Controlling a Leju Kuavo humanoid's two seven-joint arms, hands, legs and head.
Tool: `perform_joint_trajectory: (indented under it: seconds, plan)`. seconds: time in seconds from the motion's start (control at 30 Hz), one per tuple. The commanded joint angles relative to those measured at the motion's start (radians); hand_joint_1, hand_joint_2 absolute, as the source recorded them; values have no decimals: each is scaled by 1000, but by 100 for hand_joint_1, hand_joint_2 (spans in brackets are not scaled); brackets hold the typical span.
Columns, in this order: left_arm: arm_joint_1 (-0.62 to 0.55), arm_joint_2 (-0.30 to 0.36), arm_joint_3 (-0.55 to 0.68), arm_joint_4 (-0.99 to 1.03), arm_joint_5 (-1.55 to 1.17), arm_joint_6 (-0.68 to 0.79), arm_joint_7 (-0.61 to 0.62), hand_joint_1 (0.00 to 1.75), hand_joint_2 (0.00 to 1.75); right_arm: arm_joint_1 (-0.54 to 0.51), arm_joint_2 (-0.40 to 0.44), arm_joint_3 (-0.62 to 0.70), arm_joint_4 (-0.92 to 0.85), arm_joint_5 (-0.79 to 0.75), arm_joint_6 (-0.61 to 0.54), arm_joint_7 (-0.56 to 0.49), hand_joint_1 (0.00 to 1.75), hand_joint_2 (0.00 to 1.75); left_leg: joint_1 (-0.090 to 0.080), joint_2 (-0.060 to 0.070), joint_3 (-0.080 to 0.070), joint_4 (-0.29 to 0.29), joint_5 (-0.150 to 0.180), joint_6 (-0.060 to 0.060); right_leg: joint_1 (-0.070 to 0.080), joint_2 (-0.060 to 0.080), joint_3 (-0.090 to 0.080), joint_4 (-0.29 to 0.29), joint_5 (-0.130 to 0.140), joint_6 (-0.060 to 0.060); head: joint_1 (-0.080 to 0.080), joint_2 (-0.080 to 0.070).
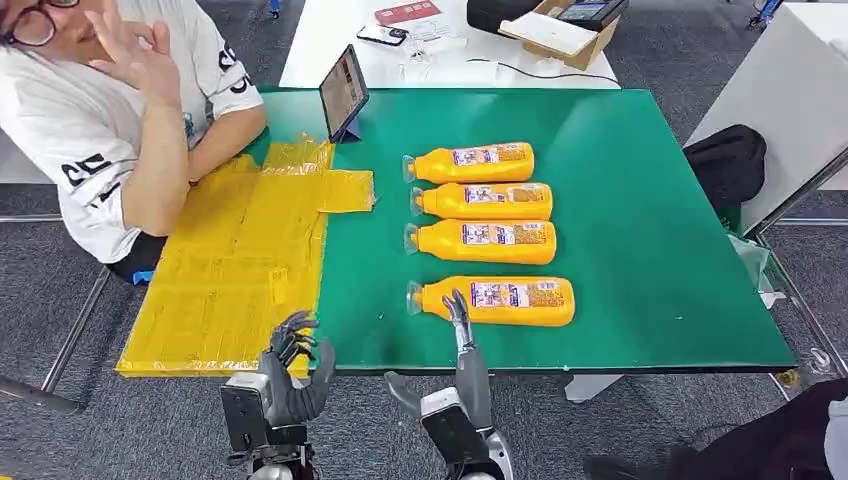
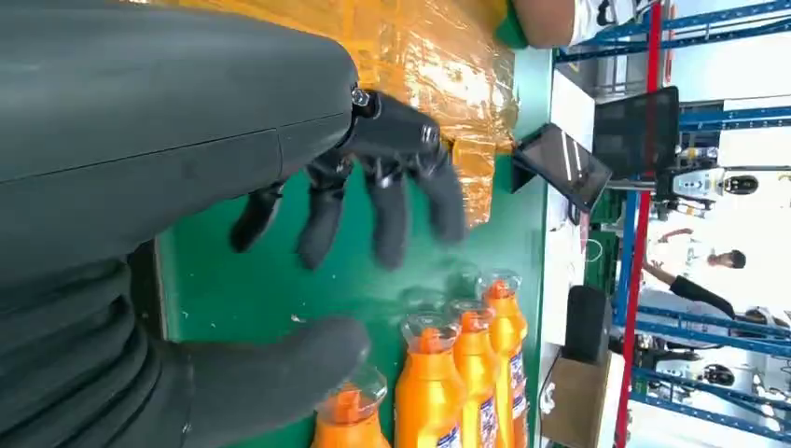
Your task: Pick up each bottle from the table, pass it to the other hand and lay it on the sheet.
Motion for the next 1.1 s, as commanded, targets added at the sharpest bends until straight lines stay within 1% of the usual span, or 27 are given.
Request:
perform_joint_trajectory:
  seconds: [0.03,0.1,0.13,0.2,0.23,0.27,0.3,0.37,0.43,0.7,0.73,0.77,0.83,0.87,0.93,1.03,1.07,1.1]
  plan:
    - [-22,25,-24,46,-3,7,2,0,175,-23,-12,-40,16,19,-28,8,0,175,0,0,4,-1,-1,-1,1,0,4,-1,-1,-2,0,0]
    - [-24,26,-27,48,-5,7,1,0,175,-21,-11,-49,8,22,-34,7,0,175,0,0,2,-1,0,0,0,0,2,-1,0,-1,0,0]
    - [-24,26,-27,48,-5,7,1,0,175,-21,-11,-49,8,22,-34,7,0,175,0,0,4,-1,-1,-1,0,0,4,-1,-1,-2,0,0]
    - [-25,26,-31,50,-7,5,0,0,175,-19,-11,-54,2,24,-37,6,0,175,0,0,2,-1,0,0,0,0,2,-1,0,-1,0,0]
    - [-25,27,-33,51,-9,3,-1,0,175,-19,-13,-56,4,33,-43,6,0,175,0,0,5,-1,-1,-1,0,0,5,-1,-1,-2,0,0]
    - [-26,28,-34,52,-11,3,-2,0,175,-19,-13,-62,4,42,-52,6,0,175,0,0,3,-1,-1,-1,0,0,3,-1,-1,-1,0,0]
    - [-27,28,-36,56,-13,4,-3,0,175,-16,-6,-86,1,77,-56,7,0,175,0,0,5,-1,-1,-1,0,0,4,-1,-1,-2,0,0]
    - [-28,28,-35,60,-17,5,-5,0,175,-25,-21,-100,5,142,-55,43,0,175,0,-1,2,-1,0,0,0,-1,2,-1,0,-1,0,0]
    - [-26,29,-31,61,-23,8,-9,0,175,-52,-46,-114,44,242,-50,119,0,175,0,0,4,-2,-1,-1,0,0,4,-2,-1,-1,0,0]
    - [-26,29,-31,61,-24,9,-9,0,175,-54,-41,-120,53,240,-49,119,0,175,0,1,5,-2,-1,-1,0,1,5,-2,-1,-2,0,0]
    - [-26,29,-31,61,-29,10,-12,0,175,-61,-47,-116,69,277,-52,140,0,175,0,0,3,-1,0,-1,0,0,3,-1,0,-1,0,0]
    - [-27,27,-30,65,-41,13,-13,0,175,-75,-58,-115,87,352,-44,205,0,175,0,0,3,-1,0,-1,0,0,3,-1,0,-1,0,0]
    - [-41,23,-36,86,-78,15,-5,0,175,-126,-79,-140,138,482,-40,292,0,175,0,1,5,-2,-1,-1,1,1,5,-2,-1,-2,0,0]
    - [-48,17,-36,98,-89,15,0,0,175,-146,-89,-149,151,519,-32,316,0,175,0,1,3,-2,0,0,0,1,3,-2,0,-1,0,0]
    - [-67,10,-42,136,-136,17,14,0,175,-193,-103,-175,178,565,19,376,0,175,0,1,5,-1,0,0,0,1,5,-2,0,-1,0,0]
    - [-63,-3,-26,145,-166,17,13,0,175,-211,-96,-218,168,595,35,410,0,175,0,0,2,-1,1,0,0,0,2,-1,1,-1,0,0]
    - [-61,-5,-24,142,-169,11,14,0,175,-215,-99,-216,171,632,43,444,0,175,0,0,3,-1,0,0,0,0,3,-1,1,-1,0,0]
    - [-59,-7,-23,140,-172,7,15,0,175,-217,-96,-220,174,634,54,447,0,175,-1,0,2,-1,1,0,-1,0,2,-1,0,-1,0,0]
